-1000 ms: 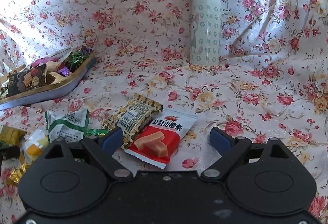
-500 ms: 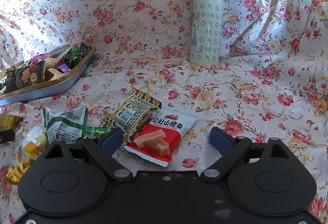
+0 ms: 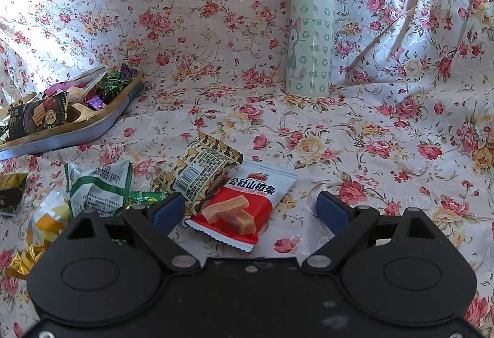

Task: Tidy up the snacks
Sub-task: 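Move the right tool to the red snack packet while the left tool approaches the green pea bag, then close the right tool on the red packet while the left tool grasps the green pea bag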

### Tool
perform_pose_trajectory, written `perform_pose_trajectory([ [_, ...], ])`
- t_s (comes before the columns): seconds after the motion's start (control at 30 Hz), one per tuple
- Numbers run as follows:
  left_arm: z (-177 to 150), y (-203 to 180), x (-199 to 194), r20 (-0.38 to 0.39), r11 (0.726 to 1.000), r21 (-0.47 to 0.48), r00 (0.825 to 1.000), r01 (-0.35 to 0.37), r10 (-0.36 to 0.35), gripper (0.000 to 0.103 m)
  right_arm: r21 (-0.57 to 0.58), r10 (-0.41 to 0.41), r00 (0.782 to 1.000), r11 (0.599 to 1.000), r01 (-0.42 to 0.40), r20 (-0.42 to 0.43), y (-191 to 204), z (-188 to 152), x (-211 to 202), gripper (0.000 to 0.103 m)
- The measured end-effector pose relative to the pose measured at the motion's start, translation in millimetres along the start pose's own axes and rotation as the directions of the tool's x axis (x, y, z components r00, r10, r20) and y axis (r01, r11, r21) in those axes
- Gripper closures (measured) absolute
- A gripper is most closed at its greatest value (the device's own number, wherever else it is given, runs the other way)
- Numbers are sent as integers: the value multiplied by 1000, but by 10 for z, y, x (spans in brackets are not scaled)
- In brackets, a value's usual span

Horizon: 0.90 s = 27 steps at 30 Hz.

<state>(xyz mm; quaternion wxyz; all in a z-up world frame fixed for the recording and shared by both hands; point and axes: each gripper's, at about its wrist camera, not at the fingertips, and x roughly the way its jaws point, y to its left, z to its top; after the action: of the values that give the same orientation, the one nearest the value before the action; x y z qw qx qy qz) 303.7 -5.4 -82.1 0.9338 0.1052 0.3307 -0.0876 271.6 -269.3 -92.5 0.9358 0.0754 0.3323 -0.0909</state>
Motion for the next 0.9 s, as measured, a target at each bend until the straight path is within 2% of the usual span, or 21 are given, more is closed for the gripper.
perform_pose_trajectory([
  [0.27,-1,207,72,4,992,-108,998,67,-67,23,11,-9,1000,1000,9,4,-14,-7,-5,7],
  [0.43,-1,174,79,7,994,-96,998,56,-56,23,28,-16,1000,999,16,8,-32,-8,-9,11],
  [0.77,-7,179,80,10,992,-110,998,61,-61,23,89,-34,999,996,31,30,-113,-25,-48,26],
  [0.9,-9,186,81,10,992,-111,998,62,-61,23,75,-68,997,995,66,27,-83,-27,-59,33],
])
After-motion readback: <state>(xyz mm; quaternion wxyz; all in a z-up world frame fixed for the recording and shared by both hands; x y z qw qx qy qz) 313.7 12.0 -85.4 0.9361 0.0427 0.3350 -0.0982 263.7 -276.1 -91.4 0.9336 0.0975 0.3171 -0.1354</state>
